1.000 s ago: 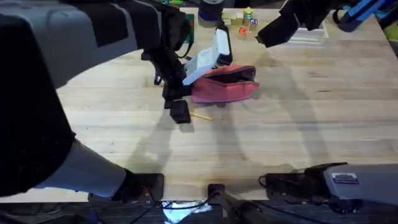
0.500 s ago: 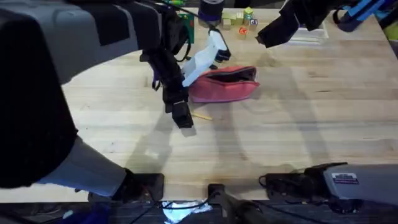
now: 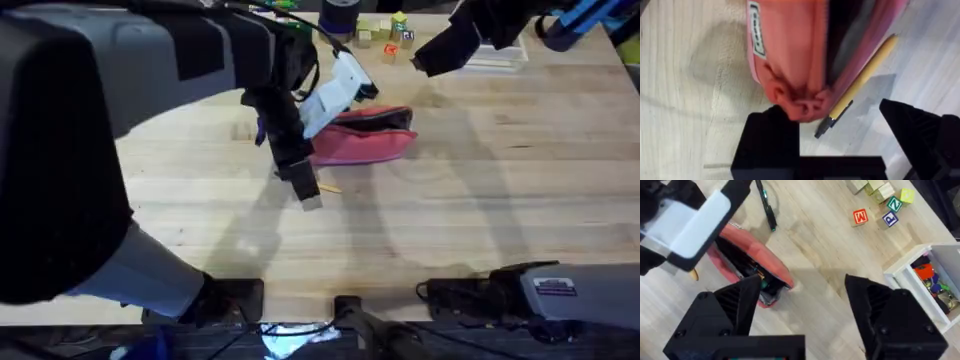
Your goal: Unzip the bag, pick up the pens from the table one at a time and place them inside, then zip the bag closed.
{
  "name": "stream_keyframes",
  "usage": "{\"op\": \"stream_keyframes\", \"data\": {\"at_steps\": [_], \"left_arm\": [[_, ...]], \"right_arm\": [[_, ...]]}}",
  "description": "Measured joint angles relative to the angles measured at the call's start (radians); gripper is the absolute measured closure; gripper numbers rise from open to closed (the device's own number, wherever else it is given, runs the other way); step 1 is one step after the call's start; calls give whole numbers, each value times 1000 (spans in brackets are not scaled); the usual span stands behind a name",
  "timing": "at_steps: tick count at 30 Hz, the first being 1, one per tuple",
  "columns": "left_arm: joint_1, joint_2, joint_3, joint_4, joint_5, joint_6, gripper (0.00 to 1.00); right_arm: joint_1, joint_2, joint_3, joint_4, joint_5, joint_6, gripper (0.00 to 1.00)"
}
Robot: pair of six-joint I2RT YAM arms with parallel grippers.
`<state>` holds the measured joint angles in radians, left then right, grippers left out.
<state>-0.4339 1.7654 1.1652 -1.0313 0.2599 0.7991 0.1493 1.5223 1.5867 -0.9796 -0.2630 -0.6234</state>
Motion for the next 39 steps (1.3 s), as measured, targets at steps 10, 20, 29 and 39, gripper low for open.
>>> {"op": "stream_keyframes", "data": {"at_steps": [10, 20, 29, 39], "left_arm": [[-69, -26, -35, 45, -106, -23, 7], [-106, -50, -75, 92, -150, -47, 5], [-107, -52, -79, 100, -147, -51, 6], [-105, -61, -98, 166, -124, -144, 4]], "right_arm": [[0, 0, 0, 31, 0, 0, 6], [0, 0, 0, 38, 0, 15, 5], [0, 0, 0, 38, 0, 22, 5], [0, 0, 0, 38, 0, 23, 5]]}}
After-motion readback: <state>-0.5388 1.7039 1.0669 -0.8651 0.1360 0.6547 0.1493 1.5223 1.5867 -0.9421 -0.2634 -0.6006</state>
